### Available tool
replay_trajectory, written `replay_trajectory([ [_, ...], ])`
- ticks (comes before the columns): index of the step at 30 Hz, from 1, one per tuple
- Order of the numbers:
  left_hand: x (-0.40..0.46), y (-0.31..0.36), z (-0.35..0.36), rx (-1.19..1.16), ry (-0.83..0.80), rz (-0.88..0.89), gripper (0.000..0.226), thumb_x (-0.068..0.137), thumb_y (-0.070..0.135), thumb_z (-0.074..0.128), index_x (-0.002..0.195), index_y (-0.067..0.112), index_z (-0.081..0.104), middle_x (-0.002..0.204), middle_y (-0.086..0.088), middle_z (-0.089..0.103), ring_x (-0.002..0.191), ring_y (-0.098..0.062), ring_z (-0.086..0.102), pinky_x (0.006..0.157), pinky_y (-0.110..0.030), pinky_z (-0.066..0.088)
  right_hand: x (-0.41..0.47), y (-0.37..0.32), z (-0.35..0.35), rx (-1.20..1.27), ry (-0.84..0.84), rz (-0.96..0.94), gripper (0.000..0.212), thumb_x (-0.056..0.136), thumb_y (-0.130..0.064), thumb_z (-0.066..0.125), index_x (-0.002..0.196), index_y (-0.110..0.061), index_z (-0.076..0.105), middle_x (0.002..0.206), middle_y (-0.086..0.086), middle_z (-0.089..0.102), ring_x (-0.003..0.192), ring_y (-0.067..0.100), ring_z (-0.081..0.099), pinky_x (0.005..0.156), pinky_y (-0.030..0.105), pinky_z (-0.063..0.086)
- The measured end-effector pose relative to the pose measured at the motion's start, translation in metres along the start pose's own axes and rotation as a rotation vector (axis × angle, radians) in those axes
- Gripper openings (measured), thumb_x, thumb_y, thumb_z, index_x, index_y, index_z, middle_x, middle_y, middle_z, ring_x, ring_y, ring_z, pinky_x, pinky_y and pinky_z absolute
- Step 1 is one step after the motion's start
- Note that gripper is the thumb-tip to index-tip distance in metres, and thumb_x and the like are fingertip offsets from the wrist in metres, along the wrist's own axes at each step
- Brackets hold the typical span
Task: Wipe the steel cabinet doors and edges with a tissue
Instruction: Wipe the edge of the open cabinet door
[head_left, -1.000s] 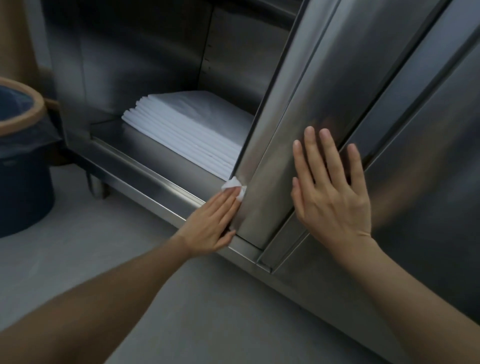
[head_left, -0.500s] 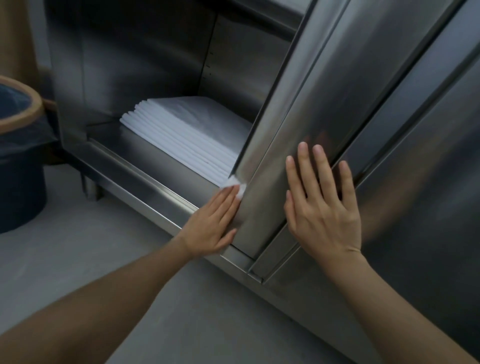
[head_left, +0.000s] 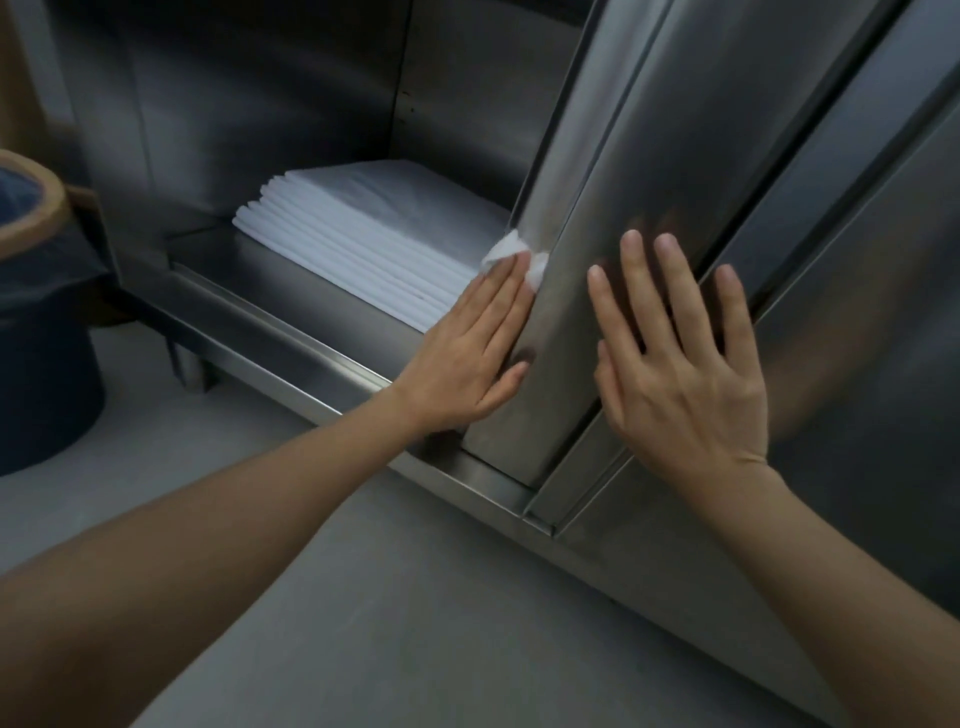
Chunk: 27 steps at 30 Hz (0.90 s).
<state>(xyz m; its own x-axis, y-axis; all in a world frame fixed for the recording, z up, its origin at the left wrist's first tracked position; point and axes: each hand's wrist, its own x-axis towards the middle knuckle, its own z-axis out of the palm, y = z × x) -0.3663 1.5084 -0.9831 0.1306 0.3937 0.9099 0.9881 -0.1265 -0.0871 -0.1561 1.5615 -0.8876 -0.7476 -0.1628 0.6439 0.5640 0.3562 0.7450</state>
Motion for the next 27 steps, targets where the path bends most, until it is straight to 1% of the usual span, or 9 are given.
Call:
replay_trajectory([
  [2, -0.053, 0.004, 0.006, 0.005, -0.115, 0.024, 0.072, 0.102, 0.032, 0.037, 0.155, -0.004, 0.005, 0.155, -0.030, 0.023, 0.151, -0.035, 0.006, 0.124, -0.046, 0.012, 0.000, -0.002, -0.001, -0.002, 0.001, 0.001, 0.057, 0.101, -0.027, 0.041, 0.154, -0.009, 0.032, 0.159, 0.016, 0.030, 0.148, 0.031, 0.026, 0.119, 0.049, 0.022],
  [5, -0.116, 0.010, 0.003, 0.036, -0.373, 0.061, 0.066, 0.105, 0.037, 0.029, 0.153, -0.005, 0.012, 0.154, -0.029, 0.030, 0.148, -0.037, 0.022, 0.124, -0.042, 0.012, 0.002, -0.001, -0.002, -0.010, 0.000, 0.005, 0.056, 0.101, -0.026, 0.042, 0.154, -0.010, 0.034, 0.159, 0.016, 0.032, 0.147, 0.031, 0.029, 0.119, 0.049, 0.021],
  [8, -0.120, 0.009, -0.005, 0.036, -0.442, 0.051, 0.067, 0.103, 0.040, 0.031, 0.150, -0.007, 0.022, 0.154, -0.026, 0.033, 0.146, -0.034, 0.024, 0.124, -0.037, 0.009, 0.003, -0.002, -0.002, 0.000, 0.004, 0.008, 0.056, 0.101, -0.024, 0.042, 0.154, -0.011, 0.034, 0.158, 0.016, 0.032, 0.147, 0.032, 0.029, 0.119, 0.050, 0.022],
  [12, -0.081, 0.002, -0.018, 0.032, -0.393, 0.076, 0.071, 0.103, 0.046, 0.030, 0.149, -0.009, 0.024, 0.153, -0.027, 0.035, 0.143, -0.035, 0.026, 0.124, -0.036, 0.009, 0.002, -0.001, -0.001, 0.001, 0.002, 0.013, 0.056, 0.102, -0.025, 0.041, 0.155, -0.010, 0.031, 0.160, 0.016, 0.029, 0.148, 0.032, 0.026, 0.119, 0.050, 0.021],
  [17, 0.029, -0.005, -0.028, 0.031, -0.113, 0.023, 0.070, 0.105, 0.042, 0.026, 0.148, -0.013, 0.020, 0.153, -0.034, 0.028, 0.146, -0.040, 0.020, 0.123, -0.046, 0.017, 0.003, -0.001, -0.001, 0.020, 0.002, 0.005, 0.056, 0.102, -0.026, 0.041, 0.155, -0.010, 0.031, 0.160, 0.016, 0.029, 0.149, 0.031, 0.024, 0.120, 0.050, 0.019],
  [19, 0.040, -0.002, -0.024, 0.018, -0.051, -0.003, 0.068, 0.105, 0.039, 0.027, 0.147, -0.014, 0.020, 0.152, -0.036, 0.028, 0.147, -0.041, 0.017, 0.123, -0.048, 0.016, 0.003, 0.000, -0.001, 0.022, 0.002, 0.004, 0.056, 0.101, -0.025, 0.042, 0.155, -0.010, 0.032, 0.160, 0.016, 0.029, 0.148, 0.031, 0.024, 0.120, 0.049, 0.020],
  [21, 0.017, 0.002, -0.016, 0.000, -0.063, -0.018, 0.066, 0.105, 0.037, 0.028, 0.147, -0.012, 0.016, 0.151, -0.037, 0.028, 0.148, -0.038, 0.013, 0.123, -0.048, 0.014, 0.002, 0.000, -0.001, 0.017, 0.010, 0.007, 0.057, 0.100, -0.025, 0.044, 0.154, -0.010, 0.032, 0.159, 0.015, 0.030, 0.148, 0.030, 0.025, 0.120, 0.049, 0.021],
  [24, -0.041, 0.011, -0.009, -0.003, -0.207, -0.032, 0.066, 0.103, 0.034, 0.034, 0.150, -0.007, 0.013, 0.155, -0.030, 0.022, 0.149, -0.037, 0.014, 0.125, -0.042, 0.009, 0.002, -0.001, -0.001, 0.015, 0.006, 0.000, 0.058, 0.100, -0.025, 0.044, 0.155, -0.010, 0.032, 0.159, 0.015, 0.030, 0.148, 0.030, 0.023, 0.121, 0.049, 0.019],
  [27, -0.072, 0.014, -0.011, 0.014, -0.308, -0.031, 0.066, 0.102, 0.033, 0.034, 0.151, -0.006, 0.014, 0.156, -0.028, 0.026, 0.148, -0.033, 0.017, 0.125, -0.037, 0.007, 0.002, -0.001, 0.000, 0.021, 0.005, -0.004, 0.058, 0.099, -0.024, 0.045, 0.155, -0.010, 0.032, 0.160, 0.016, 0.029, 0.148, 0.031, 0.022, 0.121, 0.049, 0.019],
])
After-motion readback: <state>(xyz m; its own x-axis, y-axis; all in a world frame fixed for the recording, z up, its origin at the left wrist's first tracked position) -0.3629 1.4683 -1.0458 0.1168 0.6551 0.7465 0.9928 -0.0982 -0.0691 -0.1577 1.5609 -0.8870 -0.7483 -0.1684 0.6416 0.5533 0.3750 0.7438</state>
